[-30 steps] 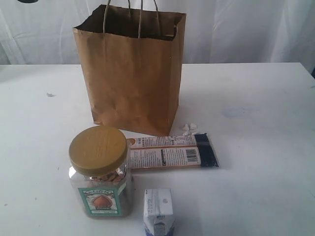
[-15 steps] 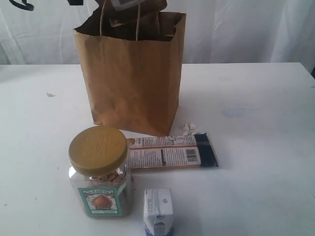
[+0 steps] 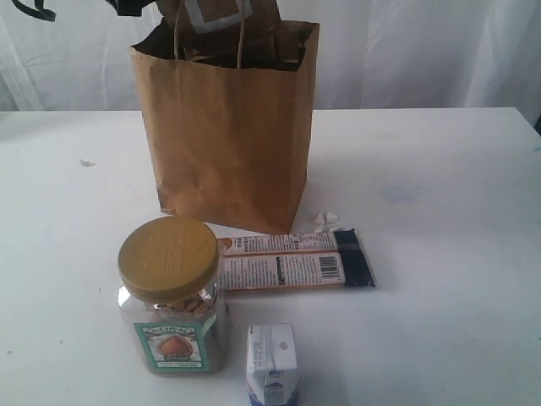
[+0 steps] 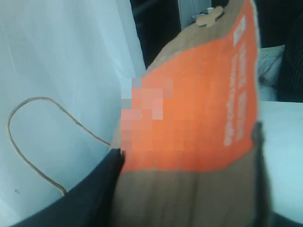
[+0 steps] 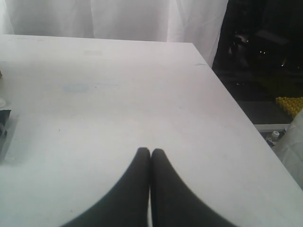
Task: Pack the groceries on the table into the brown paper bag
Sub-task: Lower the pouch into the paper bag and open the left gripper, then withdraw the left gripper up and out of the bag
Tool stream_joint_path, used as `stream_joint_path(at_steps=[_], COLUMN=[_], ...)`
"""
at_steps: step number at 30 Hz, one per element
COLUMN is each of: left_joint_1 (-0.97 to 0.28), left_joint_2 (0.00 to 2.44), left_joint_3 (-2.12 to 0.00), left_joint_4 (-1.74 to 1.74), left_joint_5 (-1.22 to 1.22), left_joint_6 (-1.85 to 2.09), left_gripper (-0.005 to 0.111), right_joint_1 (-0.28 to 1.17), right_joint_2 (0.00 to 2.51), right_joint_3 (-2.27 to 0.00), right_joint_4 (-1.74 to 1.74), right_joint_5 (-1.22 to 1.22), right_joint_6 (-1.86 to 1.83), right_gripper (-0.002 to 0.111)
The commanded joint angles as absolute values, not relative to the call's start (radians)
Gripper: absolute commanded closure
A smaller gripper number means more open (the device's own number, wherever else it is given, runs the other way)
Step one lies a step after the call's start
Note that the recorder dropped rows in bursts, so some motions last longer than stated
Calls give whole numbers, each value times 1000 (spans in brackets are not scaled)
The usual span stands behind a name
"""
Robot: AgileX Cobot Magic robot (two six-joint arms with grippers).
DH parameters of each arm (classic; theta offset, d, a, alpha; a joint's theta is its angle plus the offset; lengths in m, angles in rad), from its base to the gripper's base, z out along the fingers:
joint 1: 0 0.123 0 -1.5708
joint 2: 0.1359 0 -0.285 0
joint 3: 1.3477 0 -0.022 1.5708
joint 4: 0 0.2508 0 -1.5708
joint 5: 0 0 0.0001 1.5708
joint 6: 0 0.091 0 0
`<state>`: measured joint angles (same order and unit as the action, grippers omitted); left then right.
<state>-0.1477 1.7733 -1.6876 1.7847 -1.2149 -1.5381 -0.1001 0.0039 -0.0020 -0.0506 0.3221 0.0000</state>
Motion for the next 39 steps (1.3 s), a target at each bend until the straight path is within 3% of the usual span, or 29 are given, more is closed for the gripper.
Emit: stream_joint_path(at_steps=[1, 8, 11, 31, 39], left_joint_1=[-152, -152, -152, -152, -152], left_joint_2=[1757, 1757, 1757, 1744, 1620], left_joint_3=[-1692, -1659, -1635, -1583, -1585], left_joint_4=[1744, 1744, 1744, 1726, 1716], left_joint_5=[-1221, -1221, -1221, -1221, -1221], left_joint_6=[-1561, -1582, -1582, -1601, -1587], left_gripper=[98, 51, 44, 45, 65], right_joint_1=[-100, -100, -100, -100, -100], right_joint_2=[0, 0, 0, 0, 0], right_joint_3=[0, 0, 0, 0, 0], right_joint_4=[-52, -52, -52, -52, -52], right_joint_5=[315, 315, 315, 317, 317], right_joint_6=[5, 5, 5, 0, 0], right_gripper=[108, 108, 108, 108, 108])
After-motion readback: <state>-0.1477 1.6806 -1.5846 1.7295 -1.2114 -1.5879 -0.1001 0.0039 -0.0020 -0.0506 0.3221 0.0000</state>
